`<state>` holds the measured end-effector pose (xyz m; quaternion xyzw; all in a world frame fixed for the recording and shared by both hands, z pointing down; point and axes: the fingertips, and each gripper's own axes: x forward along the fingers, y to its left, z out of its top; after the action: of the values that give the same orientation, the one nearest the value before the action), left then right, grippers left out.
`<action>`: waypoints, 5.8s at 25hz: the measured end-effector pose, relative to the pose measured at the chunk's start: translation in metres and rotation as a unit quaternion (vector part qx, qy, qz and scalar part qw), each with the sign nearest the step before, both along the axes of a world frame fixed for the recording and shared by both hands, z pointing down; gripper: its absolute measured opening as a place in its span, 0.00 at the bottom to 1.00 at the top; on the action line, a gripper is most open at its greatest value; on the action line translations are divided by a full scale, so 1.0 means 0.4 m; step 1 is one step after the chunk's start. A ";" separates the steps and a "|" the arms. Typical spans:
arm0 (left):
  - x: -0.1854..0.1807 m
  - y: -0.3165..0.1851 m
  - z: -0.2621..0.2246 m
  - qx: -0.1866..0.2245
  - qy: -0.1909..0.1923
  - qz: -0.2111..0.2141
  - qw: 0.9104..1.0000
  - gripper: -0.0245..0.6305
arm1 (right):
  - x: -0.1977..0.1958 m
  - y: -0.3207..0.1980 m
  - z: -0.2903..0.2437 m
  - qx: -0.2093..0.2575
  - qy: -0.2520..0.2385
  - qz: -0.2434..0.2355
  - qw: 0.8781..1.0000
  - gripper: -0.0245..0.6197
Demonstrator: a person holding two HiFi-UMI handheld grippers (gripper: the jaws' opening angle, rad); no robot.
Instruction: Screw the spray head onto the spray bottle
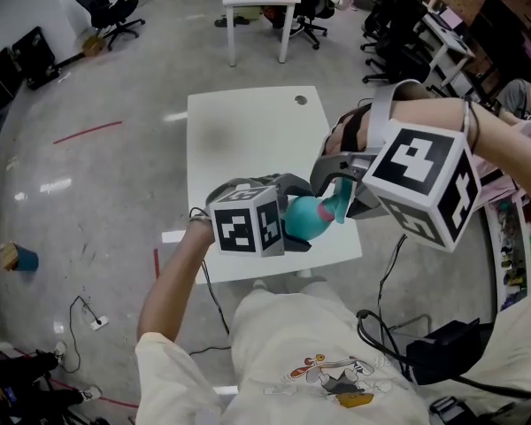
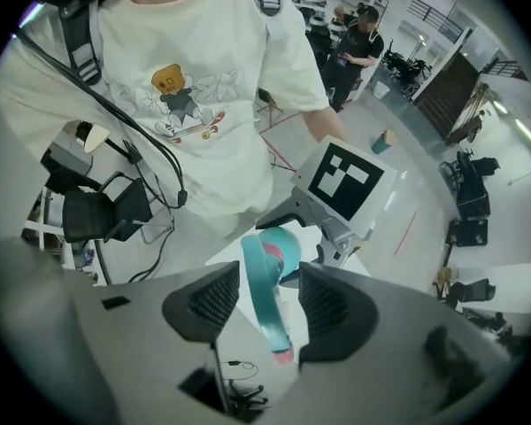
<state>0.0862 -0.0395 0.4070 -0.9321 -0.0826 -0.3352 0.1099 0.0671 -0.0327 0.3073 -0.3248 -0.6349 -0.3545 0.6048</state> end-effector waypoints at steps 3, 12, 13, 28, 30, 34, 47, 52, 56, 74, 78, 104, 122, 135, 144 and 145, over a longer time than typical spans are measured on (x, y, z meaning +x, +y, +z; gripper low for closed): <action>0.003 0.001 -0.013 -0.002 0.009 0.005 1.000 0.63 | -0.004 0.009 0.015 -0.008 0.006 -0.008 1.000 0.30; 0.005 -0.003 -0.001 -0.048 -0.015 -0.024 0.998 0.63 | 0.002 -0.008 0.039 0.030 0.017 -0.034 0.999 0.24; 0.004 -0.004 -0.001 -0.064 -0.017 -0.030 0.997 0.63 | 0.000 -0.014 0.039 0.041 0.018 -0.039 0.998 0.24; 0.016 -0.061 0.001 -0.076 -0.021 -0.152 0.985 0.63 | 0.016 -0.070 0.051 0.072 0.040 0.022 0.996 0.24; 0.015 -0.077 -0.005 -0.064 -0.013 -0.181 0.981 0.63 | 0.014 -0.081 0.048 0.066 0.041 0.054 0.995 0.24; 0.017 -0.105 -0.015 -0.046 -0.013 -0.238 0.970 0.63 | 0.021 -0.101 0.044 0.074 0.050 0.116 0.989 0.24; -0.009 -0.276 0.026 0.067 -0.031 -0.462 0.884 0.63 | 0.022 -0.222 0.087 0.025 -0.007 0.472 0.881 0.24; -0.029 -0.303 0.035 0.095 -0.042 -0.485 0.868 0.63 | 0.009 -0.245 0.098 -0.062 -0.086 0.626 0.772 0.24; -0.027 -0.306 0.043 0.103 -0.050 -0.487 0.866 0.63 | 0.018 -0.253 0.105 -0.086 -0.113 0.686 0.713 0.24; -0.022 -0.269 0.085 0.000 0.000 -0.396 0.918 0.63 | 0.027 -0.208 0.045 -0.155 -0.124 0.656 0.728 0.40; -0.028 -0.215 0.079 -0.075 0.032 -0.289 0.954 0.63 | -0.009 -0.157 -0.063 -0.160 -0.165 0.547 0.805 0.40; -0.066 0.200 -0.068 -0.238 0.042 0.235 0.942 0.63 | -0.071 0.030 -0.041 -0.094 -0.137 0.135 0.977 0.40; -0.067 0.267 -0.074 -0.234 -0.006 0.310 0.921 0.63 | -0.065 0.150 -0.027 -0.149 -0.071 0.038 0.986 0.28; -0.019 0.152 -0.034 -0.184 -0.014 0.174 0.967 0.63 | -0.036 0.076 0.013 -0.139 -0.034 0.124 0.982 0.24; 0.019 0.013 0.008 -0.151 -0.008 0.009 0.988 0.63 | -0.008 -0.039 0.054 -0.120 -0.031 0.242 0.962 0.24; 0.020 0.003 0.011 -0.149 -0.008 -0.005 0.989 0.63 | -0.008 -0.046 0.056 -0.118 -0.033 0.251 0.960 0.24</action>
<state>0.0943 -0.0381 0.4114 -0.9356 -0.1276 -0.3276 -0.0325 0.0641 -0.0510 0.3299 -0.2121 -0.7527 -0.1242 0.6107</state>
